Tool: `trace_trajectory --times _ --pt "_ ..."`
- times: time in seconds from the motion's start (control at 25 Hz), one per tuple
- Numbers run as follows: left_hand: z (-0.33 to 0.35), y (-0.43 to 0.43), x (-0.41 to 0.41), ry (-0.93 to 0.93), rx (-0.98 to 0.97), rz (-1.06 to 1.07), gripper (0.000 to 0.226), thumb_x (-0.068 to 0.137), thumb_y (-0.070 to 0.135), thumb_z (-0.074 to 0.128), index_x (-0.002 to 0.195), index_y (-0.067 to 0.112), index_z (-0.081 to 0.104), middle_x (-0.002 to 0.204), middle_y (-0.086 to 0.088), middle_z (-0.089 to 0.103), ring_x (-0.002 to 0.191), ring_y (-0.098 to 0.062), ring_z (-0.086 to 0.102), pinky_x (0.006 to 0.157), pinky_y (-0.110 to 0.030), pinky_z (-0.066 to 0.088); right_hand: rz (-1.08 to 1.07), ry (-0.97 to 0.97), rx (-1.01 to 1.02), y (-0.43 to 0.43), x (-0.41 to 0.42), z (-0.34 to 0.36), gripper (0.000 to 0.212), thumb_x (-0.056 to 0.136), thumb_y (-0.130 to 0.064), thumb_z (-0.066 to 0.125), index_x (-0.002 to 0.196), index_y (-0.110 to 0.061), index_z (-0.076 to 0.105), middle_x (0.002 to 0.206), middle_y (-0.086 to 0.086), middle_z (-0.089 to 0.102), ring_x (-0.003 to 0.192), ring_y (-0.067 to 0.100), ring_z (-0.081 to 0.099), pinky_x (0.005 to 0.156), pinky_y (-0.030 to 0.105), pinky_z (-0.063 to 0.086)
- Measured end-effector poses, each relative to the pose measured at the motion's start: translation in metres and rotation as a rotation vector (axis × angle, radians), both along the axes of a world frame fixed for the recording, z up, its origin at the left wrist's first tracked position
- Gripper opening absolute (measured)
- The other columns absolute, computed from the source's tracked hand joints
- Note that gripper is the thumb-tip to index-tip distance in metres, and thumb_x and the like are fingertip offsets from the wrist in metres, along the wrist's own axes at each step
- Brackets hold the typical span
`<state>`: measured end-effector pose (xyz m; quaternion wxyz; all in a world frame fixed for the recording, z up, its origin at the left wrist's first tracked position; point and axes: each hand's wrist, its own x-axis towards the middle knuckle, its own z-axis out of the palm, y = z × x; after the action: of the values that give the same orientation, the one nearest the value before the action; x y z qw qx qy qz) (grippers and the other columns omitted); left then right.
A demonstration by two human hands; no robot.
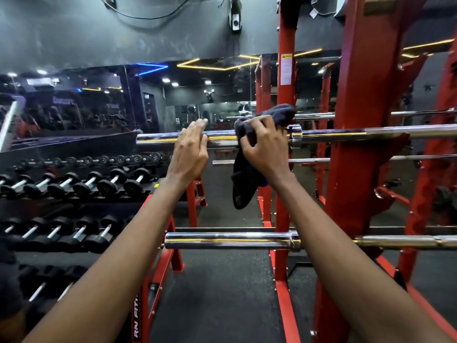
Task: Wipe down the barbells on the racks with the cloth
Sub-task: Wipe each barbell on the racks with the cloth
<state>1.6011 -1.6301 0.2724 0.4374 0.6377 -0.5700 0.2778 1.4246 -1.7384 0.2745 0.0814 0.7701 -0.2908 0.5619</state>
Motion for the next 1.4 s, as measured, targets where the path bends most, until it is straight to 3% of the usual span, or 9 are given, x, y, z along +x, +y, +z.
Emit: trace_trajectory --times 0.12,0.28,0.36,0.56,0.72,0.88,1.0,1.2,1.4 --pt "-0.001 -0.017 -0.010 -0.044 0.074 0.041 0.045 0.105 0.027 0.037 0.146 0.013 0.048 0.153 -0.007 0.045 0.146 -0.022 0.031 0.122 -0.035 0.010 -0.145 -0.108 0.030 -0.009 -0.018 0.000 0.036 0.086 -0.034 0.059 0.115 -0.013 0.066 0.119 0.011 0.060 0.097 0.038 0.062 0.096 0.043 0.042" --pt "-0.005 -0.027 -0.018 -0.083 0.035 0.178 0.049 0.103 0.041 0.031 0.136 0.012 0.054 0.140 -0.011 0.054 0.138 -0.029 0.037 0.120 -0.043 0.018 -0.141 0.078 -0.099 -0.013 -0.033 -0.005 0.035 0.086 -0.035 0.057 0.116 -0.017 0.064 0.120 0.007 0.059 0.104 0.035 0.060 0.100 0.042 0.038" --pt "-0.003 -0.031 -0.032 -0.115 0.054 0.204 0.055 0.104 0.045 0.027 0.137 0.009 0.052 0.143 -0.015 0.050 0.141 -0.031 0.033 0.120 -0.046 0.017 -0.157 0.040 -0.080 -0.020 -0.049 -0.002 0.034 0.085 -0.029 0.058 0.116 -0.016 0.064 0.122 0.008 0.058 0.104 0.036 0.060 0.101 0.046 0.038" --pt "0.007 -0.060 -0.093 -0.258 0.202 -0.140 0.056 0.104 0.042 0.026 0.148 0.012 0.043 0.154 -0.012 0.041 0.146 -0.025 0.029 0.122 -0.042 0.017 -0.157 -0.067 0.065 -0.029 -0.071 0.003 0.040 0.087 -0.019 0.053 0.126 -0.013 0.061 0.134 0.011 0.053 0.112 0.041 0.057 0.102 0.050 0.040" --pt "0.010 -0.076 -0.107 -0.236 0.174 -0.137 0.047 0.102 0.036 0.033 0.138 0.014 0.054 0.140 -0.008 0.056 0.133 -0.025 0.045 0.115 -0.041 0.030 -0.257 -0.023 0.214 -0.052 -0.093 0.007 0.043 0.093 -0.023 0.056 0.136 -0.017 0.055 0.143 0.012 0.047 0.123 0.044 0.051 0.106 0.050 0.034" --pt "0.017 -0.083 -0.130 -0.222 0.074 -0.117 0.034 0.101 0.031 0.037 0.112 0.014 0.064 0.112 -0.009 0.068 0.108 -0.028 0.059 0.104 -0.047 0.040 -0.067 -0.012 0.020 -0.053 -0.098 0.000 0.060 0.082 -0.016 0.061 0.140 -0.028 0.050 0.140 0.007 0.047 0.115 0.038 0.056 0.099 0.049 0.041" --pt "0.025 -0.096 -0.148 -0.197 0.103 -0.116 0.034 0.101 0.033 0.033 0.105 0.014 0.061 0.103 -0.010 0.067 0.100 -0.030 0.060 0.094 -0.045 0.043 -0.124 0.098 -0.146 -0.066 -0.113 -0.023 0.055 0.083 -0.023 0.058 0.138 -0.030 0.055 0.141 0.000 0.049 0.112 0.031 0.057 0.095 0.043 0.040" --pt "0.020 -0.119 -0.162 -0.173 0.137 0.003 0.036 0.102 0.036 0.032 0.117 0.016 0.058 0.112 -0.010 0.064 0.107 -0.032 0.057 0.099 -0.043 0.034 -0.239 -0.096 -0.031 -0.092 -0.140 -0.012 0.040 0.089 -0.033 0.052 0.127 -0.026 0.061 0.134 0.002 0.055 0.105 0.034 0.060 0.094 0.044 0.042" --pt "0.014 -0.121 -0.164 -0.134 0.093 0.016 0.038 0.102 0.037 0.031 0.127 0.025 0.057 0.118 -0.005 0.063 0.112 -0.027 0.053 0.102 -0.037 0.027 -0.100 0.190 -0.236 -0.095 -0.142 -0.031 0.055 0.093 -0.035 0.057 0.146 -0.027 0.047 0.151 0.000 0.043 0.119 0.034 0.053 0.106 0.049 0.037"
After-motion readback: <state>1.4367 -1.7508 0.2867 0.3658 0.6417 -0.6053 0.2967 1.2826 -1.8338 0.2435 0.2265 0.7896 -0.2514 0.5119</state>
